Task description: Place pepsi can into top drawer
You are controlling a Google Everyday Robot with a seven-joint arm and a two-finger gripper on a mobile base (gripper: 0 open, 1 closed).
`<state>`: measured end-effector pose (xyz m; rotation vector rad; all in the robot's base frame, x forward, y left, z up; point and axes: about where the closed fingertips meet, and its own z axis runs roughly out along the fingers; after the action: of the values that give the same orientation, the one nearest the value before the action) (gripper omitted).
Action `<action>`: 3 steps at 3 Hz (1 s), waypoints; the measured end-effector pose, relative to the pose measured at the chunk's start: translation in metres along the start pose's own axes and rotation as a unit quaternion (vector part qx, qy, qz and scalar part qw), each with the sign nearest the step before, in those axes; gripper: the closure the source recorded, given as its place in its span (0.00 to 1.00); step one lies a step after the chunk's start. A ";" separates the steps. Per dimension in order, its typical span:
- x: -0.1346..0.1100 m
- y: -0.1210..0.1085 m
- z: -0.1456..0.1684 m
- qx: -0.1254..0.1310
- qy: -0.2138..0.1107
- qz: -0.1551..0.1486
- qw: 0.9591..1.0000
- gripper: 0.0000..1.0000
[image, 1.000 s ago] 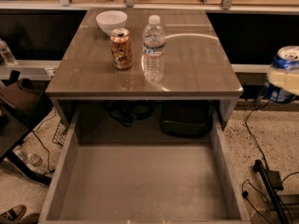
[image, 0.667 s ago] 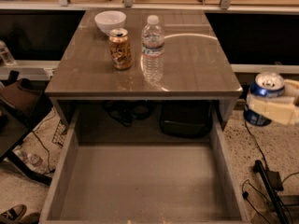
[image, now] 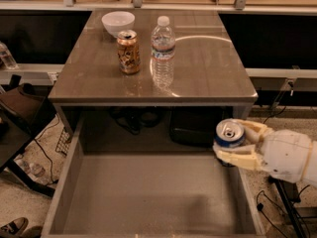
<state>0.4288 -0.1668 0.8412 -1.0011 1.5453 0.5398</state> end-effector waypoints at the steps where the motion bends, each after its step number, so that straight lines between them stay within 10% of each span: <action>1: 0.013 0.046 0.033 -0.053 -0.011 -0.014 0.998 1.00; 3: 0.015 0.047 0.063 -0.076 -0.020 -0.026 0.997 1.00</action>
Offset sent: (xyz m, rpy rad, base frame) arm -0.0144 0.0363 -0.0220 -0.0004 -0.0049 0.0876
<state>0.4259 -0.0965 0.8036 -1.1366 1.4547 0.6443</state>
